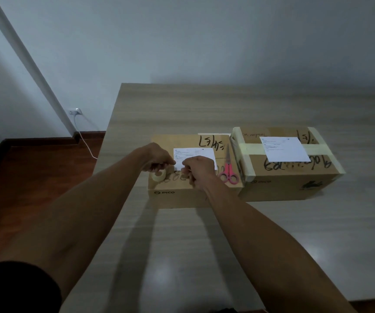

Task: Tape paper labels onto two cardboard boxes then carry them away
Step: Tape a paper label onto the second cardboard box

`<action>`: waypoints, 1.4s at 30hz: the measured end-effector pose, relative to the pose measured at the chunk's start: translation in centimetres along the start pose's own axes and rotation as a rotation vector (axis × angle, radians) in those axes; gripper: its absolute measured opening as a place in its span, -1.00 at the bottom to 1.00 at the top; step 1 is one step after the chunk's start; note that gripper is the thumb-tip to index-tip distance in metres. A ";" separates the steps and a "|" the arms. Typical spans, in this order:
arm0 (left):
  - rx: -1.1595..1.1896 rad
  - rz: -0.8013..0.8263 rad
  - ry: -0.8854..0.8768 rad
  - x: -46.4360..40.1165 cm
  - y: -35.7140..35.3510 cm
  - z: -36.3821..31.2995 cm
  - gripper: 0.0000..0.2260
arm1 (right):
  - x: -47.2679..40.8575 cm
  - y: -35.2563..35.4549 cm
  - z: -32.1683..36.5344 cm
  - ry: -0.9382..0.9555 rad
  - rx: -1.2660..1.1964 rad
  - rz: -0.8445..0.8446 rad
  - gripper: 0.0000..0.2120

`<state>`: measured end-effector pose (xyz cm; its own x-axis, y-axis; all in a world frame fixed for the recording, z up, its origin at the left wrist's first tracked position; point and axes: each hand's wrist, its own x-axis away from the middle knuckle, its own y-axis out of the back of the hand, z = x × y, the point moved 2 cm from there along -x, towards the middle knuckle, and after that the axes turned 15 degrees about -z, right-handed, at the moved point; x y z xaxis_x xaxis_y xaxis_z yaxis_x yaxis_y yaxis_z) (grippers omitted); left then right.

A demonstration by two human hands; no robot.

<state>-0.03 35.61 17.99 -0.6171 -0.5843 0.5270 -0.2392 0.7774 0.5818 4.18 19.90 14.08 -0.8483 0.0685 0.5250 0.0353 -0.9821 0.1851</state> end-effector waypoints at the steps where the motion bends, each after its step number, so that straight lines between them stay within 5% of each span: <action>1: 0.006 -0.001 0.008 -0.2 0.0 -0.1 -0.91 | 0.0 0.0 -0.1 -0.016 -0.020 -0.004 -0.93; 16: -0.162 -0.100 -0.109 -1.3 -1.2 0.1 -0.75 | -1.4 -0.4 -1.1 0.129 0.224 -0.167 -0.97; 23: -0.218 -0.150 -0.112 -1.6 -1.5 0.0 -0.70 | -2.2 -1.6 -1.6 0.123 0.311 -0.224 -0.74; 32: -0.246 -0.199 -0.098 -1.8 -1.9 -0.1 -0.66 | -1.9 -1.5 -1.4 0.180 0.382 -0.267 -0.85; 42: -0.331 -0.275 -0.164 -1.8 -1.7 -0.4 -0.48 | -1.0 -0.5 -0.1 0.217 0.424 -0.207 -0.65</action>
<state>1.84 35.25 16.32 -0.6807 -0.6935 0.2359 -0.1747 0.4664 0.8671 5.01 20.30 13.38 -0.9487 0.1716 0.2656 0.0281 -0.7910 0.6112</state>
